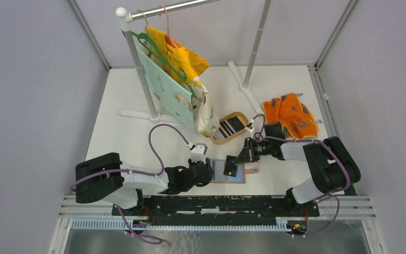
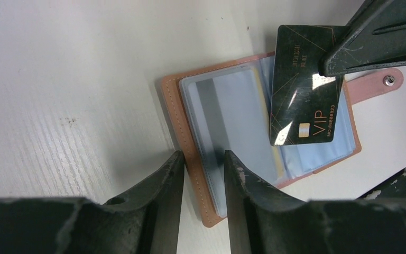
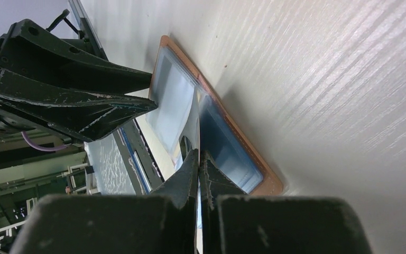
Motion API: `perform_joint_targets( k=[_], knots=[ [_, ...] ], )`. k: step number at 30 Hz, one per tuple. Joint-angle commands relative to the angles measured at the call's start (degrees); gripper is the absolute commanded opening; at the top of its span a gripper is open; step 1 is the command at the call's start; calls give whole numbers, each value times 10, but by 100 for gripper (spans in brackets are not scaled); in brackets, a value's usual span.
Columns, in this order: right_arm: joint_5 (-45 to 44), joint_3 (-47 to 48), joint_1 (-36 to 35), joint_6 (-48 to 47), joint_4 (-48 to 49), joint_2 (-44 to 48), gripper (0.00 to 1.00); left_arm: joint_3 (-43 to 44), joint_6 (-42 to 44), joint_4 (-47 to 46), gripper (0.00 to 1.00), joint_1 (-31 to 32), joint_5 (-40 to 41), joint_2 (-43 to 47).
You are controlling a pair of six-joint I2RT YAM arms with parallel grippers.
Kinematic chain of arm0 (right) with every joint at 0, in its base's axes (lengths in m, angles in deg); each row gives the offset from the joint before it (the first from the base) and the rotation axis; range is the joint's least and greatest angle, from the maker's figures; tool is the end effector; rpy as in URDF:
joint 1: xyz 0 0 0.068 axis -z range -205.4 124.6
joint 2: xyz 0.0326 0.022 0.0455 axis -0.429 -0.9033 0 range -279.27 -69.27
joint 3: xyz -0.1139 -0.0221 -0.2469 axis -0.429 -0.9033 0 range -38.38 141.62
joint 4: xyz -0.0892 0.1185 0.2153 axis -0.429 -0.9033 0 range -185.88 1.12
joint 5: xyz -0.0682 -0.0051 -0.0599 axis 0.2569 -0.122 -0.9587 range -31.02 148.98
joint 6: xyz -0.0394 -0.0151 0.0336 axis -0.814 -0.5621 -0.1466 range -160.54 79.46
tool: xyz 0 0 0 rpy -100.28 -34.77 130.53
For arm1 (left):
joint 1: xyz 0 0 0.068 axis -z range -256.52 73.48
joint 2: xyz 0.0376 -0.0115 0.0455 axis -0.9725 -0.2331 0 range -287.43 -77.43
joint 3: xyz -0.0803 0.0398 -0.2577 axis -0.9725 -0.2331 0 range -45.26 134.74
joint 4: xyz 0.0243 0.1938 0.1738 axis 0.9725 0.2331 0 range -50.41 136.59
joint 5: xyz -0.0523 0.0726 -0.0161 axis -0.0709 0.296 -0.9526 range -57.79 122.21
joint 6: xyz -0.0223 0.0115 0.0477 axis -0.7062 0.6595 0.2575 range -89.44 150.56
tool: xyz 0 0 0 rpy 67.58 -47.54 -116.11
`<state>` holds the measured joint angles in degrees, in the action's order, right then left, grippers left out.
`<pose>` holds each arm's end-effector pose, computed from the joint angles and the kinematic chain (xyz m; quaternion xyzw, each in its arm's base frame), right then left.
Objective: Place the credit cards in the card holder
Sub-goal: Insert the credit card into the card holder.
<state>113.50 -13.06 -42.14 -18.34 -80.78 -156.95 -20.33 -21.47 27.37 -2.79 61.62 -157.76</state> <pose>0.2132 0.0944 0.1112 -0.1001 0.8518 0.5019 0.1118 0.0841 -0.2262 0.1344 0.0680 0.8907 -0.2359 0.3825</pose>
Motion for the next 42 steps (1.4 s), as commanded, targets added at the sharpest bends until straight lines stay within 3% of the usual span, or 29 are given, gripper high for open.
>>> perform_joint_targets(
  k=[1,31,42],
  knots=[
    [-20,-7,0,19,45,11,0,12,-23,29,39,3,-1,-18],
    [-42,-78,30,156,188,47,0,17,-45,34,25,4,4,-43],
    [-7,-86,40,193,235,58,0,18,-50,34,23,3,5,-49]
  ],
)
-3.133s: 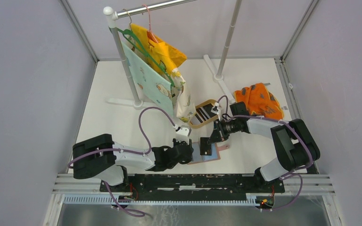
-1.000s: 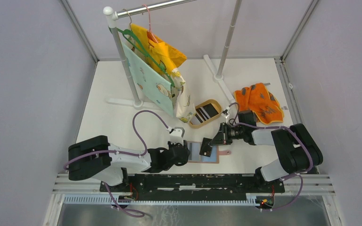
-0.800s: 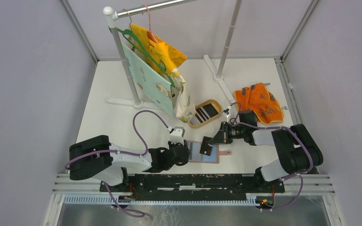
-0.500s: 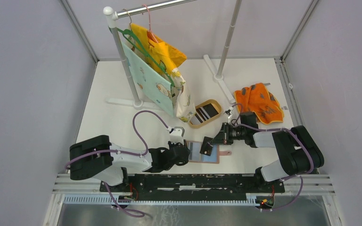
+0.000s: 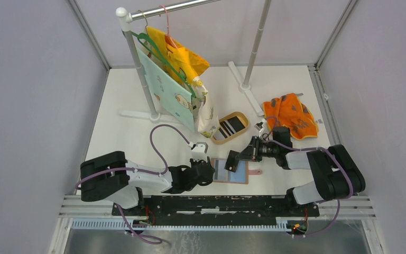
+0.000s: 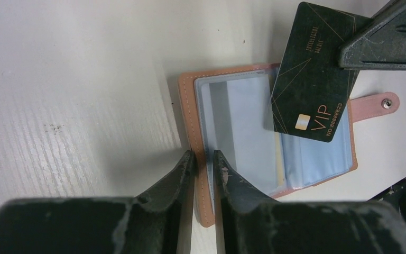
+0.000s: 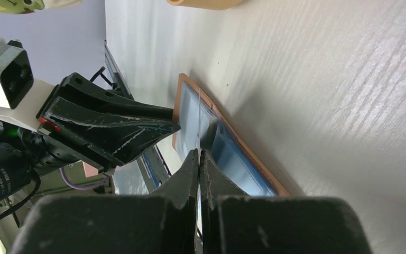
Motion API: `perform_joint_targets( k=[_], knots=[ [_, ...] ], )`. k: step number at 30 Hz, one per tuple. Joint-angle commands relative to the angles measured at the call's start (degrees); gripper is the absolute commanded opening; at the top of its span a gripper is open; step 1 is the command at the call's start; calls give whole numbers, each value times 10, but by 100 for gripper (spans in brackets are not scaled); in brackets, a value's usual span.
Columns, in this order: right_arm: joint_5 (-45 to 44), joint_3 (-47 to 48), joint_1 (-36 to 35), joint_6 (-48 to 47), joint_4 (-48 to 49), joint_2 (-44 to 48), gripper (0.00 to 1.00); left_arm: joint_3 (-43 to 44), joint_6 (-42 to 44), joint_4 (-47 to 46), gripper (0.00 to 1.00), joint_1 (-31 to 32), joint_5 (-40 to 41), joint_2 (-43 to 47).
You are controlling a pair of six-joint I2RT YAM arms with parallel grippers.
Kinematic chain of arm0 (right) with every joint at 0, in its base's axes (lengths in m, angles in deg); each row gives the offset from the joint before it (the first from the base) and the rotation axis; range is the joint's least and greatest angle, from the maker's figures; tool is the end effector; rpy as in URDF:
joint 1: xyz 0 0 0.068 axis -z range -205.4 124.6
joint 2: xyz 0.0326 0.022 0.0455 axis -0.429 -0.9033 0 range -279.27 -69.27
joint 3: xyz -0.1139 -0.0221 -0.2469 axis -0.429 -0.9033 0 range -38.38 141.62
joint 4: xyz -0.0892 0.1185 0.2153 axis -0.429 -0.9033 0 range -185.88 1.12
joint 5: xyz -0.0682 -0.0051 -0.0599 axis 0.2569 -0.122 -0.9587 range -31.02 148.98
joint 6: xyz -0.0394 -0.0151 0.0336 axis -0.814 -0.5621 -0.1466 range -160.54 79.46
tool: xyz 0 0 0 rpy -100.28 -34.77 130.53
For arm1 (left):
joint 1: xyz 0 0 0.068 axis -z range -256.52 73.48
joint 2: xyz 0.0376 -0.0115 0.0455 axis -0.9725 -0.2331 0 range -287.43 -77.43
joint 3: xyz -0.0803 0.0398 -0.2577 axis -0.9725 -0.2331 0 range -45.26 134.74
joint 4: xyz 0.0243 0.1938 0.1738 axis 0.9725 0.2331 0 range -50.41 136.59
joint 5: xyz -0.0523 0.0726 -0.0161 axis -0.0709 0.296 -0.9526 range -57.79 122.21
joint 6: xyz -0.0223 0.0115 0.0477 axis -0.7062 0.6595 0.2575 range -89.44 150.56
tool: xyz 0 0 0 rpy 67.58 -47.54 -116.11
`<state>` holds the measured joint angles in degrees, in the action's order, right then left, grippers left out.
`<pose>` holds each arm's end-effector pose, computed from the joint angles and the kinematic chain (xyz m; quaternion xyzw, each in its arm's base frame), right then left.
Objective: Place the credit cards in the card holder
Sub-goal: Insert the credit card into the card holder.
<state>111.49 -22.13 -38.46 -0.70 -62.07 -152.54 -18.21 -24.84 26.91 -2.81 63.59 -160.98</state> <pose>0.2011 0.0756 0.1117 0.0072 0.8345 0.5274 0.1592 0.0881 -0.2356 0.1324 0.0362 0.8912 -0.2341 0.3868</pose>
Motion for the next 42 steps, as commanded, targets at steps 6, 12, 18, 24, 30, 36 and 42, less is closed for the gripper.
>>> perform_joint_targets(
  k=[6,12,18,24,30,36,42],
  knots=[
    [-17,15,20,-28,-3,27,0,-4,-21,41,23,4,-13,-18],
    [-13,14,17,-33,-10,4,0,2,-23,43,23,4,-13,-21],
    [-6,12,-7,-37,-10,-1,0,7,-24,43,23,3,-13,-28],
    [2,2,-24,-47,-12,-9,0,8,-25,51,22,3,-7,-26],
    [8,17,-31,-81,-60,-35,0,7,-25,62,22,3,2,-20],
    [6,20,-42,-81,-69,-45,0,11,-22,60,22,3,5,-25],
    [-2,21,-47,-74,-76,-51,0,15,-12,55,21,3,6,-28]
  ],
)
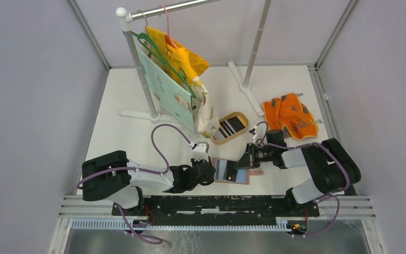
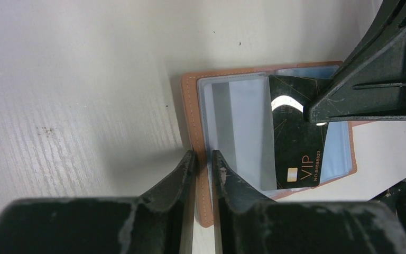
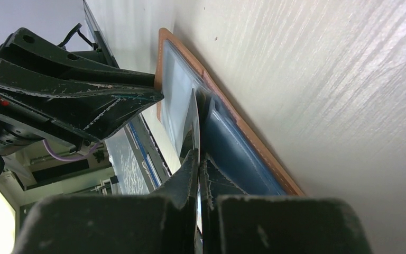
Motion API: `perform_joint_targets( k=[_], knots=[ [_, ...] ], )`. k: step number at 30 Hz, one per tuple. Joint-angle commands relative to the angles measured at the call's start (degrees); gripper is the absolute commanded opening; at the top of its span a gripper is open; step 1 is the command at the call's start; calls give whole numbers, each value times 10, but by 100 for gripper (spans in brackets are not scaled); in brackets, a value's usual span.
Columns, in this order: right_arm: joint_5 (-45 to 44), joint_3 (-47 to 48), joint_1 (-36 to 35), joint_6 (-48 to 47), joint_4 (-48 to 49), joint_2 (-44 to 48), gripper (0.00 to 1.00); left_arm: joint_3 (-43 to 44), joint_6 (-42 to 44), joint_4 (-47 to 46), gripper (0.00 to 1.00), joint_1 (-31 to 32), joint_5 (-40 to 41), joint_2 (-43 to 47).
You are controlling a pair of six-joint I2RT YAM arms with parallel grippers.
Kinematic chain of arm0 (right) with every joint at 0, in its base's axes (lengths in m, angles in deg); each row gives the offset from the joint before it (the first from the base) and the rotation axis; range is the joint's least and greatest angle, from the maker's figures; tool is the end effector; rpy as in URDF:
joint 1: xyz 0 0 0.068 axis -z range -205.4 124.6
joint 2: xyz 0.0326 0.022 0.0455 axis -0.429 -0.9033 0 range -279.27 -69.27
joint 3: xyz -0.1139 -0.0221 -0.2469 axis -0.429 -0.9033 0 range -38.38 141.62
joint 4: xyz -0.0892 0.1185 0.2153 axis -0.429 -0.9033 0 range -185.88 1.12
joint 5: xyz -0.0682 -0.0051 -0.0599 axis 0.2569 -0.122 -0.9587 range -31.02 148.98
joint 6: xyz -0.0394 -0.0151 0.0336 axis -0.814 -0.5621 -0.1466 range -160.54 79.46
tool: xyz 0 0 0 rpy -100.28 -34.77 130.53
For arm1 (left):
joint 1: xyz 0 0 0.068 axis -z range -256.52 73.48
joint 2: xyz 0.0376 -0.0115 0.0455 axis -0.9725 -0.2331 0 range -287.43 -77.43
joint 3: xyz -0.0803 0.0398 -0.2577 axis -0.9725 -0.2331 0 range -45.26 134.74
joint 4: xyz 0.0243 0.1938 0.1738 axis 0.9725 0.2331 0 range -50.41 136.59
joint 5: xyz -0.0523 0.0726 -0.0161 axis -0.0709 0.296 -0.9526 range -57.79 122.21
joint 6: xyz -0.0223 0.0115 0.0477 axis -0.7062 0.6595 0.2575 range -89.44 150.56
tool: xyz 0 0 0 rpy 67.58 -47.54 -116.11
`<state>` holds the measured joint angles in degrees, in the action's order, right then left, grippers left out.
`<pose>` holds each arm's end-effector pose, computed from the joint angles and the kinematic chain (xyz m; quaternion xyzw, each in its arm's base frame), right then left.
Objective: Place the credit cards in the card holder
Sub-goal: Insert the credit card into the card holder.
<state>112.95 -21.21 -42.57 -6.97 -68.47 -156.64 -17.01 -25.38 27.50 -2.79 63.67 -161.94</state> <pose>0.1908 0.0890 0.0945 -0.0351 0.8505 0.5163 0.0942 0.0893 -0.2401 0.1332 0.0328 0.8922 -0.2331 0.3854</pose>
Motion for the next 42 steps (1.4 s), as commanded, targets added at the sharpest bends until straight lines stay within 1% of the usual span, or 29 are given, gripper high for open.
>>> perform_joint_targets(
  k=[1,7,17,22,27,35,37,42],
  knots=[
    [-18,12,-7,-11,-12,-12,0,4,-6,49,21,3,6,-19],
    [-31,17,-10,-17,-29,-18,0,6,3,46,20,2,10,-22],
    [-30,30,-10,-15,-35,-27,0,13,19,20,19,2,-6,-39],
    [-28,30,-12,-6,-23,-35,3,13,21,14,19,3,-10,-41],
    [-26,23,-14,18,8,-40,4,12,20,12,20,4,-11,-37],
    [-25,17,-14,32,30,-44,7,9,20,13,21,4,-12,-19],
    [-25,19,-15,31,30,-46,8,10,19,18,24,3,-11,-10],
    [-26,22,-14,21,25,-49,10,8,22,35,38,4,-6,24]
  ],
)
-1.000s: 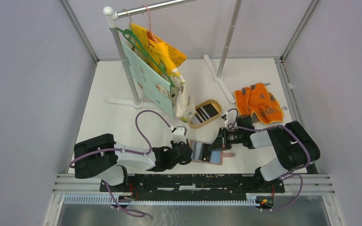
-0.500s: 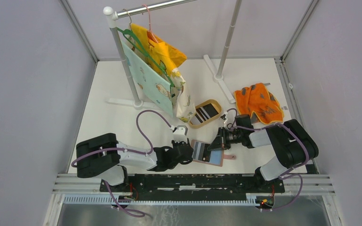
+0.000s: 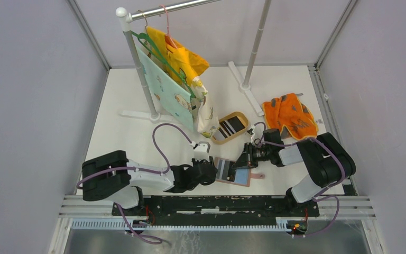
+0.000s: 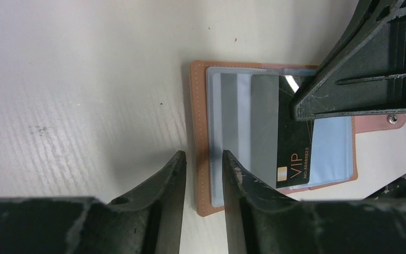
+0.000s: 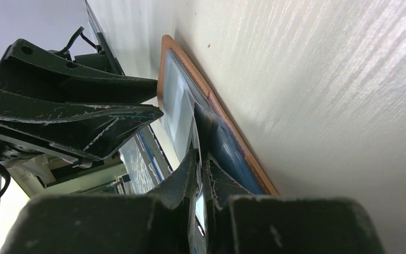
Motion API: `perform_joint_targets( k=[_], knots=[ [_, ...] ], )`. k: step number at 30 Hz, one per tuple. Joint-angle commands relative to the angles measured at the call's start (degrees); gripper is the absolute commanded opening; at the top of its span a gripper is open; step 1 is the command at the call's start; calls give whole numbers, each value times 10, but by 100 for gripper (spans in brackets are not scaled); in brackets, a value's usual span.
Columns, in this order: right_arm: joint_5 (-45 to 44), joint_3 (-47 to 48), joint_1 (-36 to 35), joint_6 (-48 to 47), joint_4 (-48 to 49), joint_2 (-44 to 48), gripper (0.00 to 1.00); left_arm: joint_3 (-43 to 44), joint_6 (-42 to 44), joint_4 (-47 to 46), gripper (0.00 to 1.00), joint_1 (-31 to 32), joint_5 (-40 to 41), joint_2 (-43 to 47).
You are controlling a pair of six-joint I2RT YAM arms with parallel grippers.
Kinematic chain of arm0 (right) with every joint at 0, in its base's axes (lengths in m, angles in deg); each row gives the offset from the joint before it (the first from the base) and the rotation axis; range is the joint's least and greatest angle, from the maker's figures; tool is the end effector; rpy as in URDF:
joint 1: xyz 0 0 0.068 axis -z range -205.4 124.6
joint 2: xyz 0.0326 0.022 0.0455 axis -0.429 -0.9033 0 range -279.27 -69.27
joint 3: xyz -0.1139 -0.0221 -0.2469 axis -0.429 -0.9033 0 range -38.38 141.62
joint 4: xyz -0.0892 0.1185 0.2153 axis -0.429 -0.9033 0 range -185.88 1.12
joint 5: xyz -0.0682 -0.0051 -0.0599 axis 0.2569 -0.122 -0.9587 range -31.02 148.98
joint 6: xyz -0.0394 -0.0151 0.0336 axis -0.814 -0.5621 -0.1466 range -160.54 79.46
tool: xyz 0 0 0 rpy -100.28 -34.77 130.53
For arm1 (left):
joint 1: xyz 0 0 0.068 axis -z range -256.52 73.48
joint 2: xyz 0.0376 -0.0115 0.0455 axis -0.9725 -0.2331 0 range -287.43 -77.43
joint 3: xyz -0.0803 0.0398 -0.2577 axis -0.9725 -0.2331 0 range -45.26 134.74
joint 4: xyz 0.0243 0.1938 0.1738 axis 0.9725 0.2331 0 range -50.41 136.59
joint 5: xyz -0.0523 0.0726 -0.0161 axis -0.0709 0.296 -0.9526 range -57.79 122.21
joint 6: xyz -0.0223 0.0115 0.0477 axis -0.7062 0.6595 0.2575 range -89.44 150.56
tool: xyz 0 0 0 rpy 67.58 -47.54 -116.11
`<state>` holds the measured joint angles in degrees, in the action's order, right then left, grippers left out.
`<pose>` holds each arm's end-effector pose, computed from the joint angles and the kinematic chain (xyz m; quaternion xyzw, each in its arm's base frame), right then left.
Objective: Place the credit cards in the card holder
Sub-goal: Insert the credit card into the card holder.
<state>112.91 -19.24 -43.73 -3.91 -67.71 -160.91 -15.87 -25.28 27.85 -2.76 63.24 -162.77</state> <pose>0.1977 0.0957 0.0876 -0.0145 0.8542 0.5158 0.0643 0.0903 -0.2448 0.1344 0.0355 0.8930 -0.2343 0.3826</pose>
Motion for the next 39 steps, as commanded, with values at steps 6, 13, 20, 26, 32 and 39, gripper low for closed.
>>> perform_joint_targets(
  k=[6,13,20,26,32,39],
  knots=[
    [-27,8,-2,-18,10,-7,12,-1,40,22,41,5,-23,70],
    [-26,10,-3,-22,7,-13,12,43,63,-3,32,14,-78,48],
    [-25,13,-2,-24,3,-15,12,137,83,13,29,49,-79,-38],
    [-24,13,-2,-27,2,-17,12,223,88,80,27,79,-43,-107],
    [-23,14,-1,-27,1,-17,12,301,83,159,25,96,-4,-158],
    [-23,15,-1,-28,1,-18,13,344,85,199,24,97,32,-198]
  ],
)
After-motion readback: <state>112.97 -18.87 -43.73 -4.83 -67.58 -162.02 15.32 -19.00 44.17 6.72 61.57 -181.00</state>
